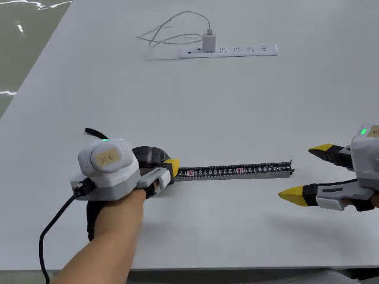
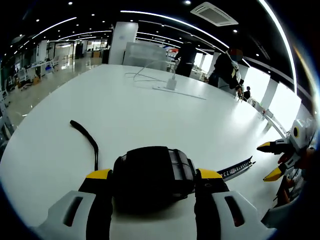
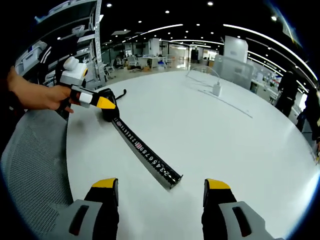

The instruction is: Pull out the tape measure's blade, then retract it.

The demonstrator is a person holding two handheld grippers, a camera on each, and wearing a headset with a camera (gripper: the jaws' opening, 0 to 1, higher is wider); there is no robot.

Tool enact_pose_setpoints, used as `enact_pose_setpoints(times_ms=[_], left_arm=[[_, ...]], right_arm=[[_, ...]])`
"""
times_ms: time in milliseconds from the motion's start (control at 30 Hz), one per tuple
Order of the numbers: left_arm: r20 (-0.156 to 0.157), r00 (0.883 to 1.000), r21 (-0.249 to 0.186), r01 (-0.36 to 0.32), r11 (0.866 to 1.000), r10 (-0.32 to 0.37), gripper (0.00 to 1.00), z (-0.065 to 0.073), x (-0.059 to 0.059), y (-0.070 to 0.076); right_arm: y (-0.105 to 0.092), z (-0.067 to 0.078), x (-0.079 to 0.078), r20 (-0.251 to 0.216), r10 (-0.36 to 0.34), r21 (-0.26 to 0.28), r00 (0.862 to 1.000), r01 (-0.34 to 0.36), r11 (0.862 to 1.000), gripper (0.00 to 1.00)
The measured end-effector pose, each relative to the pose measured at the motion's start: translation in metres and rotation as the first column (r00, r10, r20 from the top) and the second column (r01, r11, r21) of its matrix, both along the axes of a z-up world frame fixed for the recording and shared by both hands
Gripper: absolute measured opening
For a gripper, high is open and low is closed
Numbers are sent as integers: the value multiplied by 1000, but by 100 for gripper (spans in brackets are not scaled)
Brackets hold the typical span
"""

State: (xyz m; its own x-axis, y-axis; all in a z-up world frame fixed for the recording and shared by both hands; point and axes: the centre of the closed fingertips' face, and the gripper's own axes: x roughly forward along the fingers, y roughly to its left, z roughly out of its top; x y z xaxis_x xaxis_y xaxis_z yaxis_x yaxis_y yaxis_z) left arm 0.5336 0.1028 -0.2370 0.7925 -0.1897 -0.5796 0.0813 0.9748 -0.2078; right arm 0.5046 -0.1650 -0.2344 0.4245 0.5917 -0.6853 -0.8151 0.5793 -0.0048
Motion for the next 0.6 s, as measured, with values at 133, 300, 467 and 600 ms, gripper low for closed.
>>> enact_pose_setpoints(times_ms=[133,300,467,600], left_arm=[[-2,1000,1,1,1000,-1,62,-1,0,0],[-1,1000,0,1,1000,-1,62,-1,1,0],[1,1000,0,2,1000,-2,62,-2,2,1],[2,1000,-2,2,1000,-2,62,-2,2,1]], right_arm=[[3,-7,-2,-26,69,5,997,-69,998,54],[2,-16,1,-18,145,-42,989,-146,988,49],[5,-16,6,10,202,-40,979,-201,979,45],[7,-20,8,8,247,-43,969,-246,968,39]])
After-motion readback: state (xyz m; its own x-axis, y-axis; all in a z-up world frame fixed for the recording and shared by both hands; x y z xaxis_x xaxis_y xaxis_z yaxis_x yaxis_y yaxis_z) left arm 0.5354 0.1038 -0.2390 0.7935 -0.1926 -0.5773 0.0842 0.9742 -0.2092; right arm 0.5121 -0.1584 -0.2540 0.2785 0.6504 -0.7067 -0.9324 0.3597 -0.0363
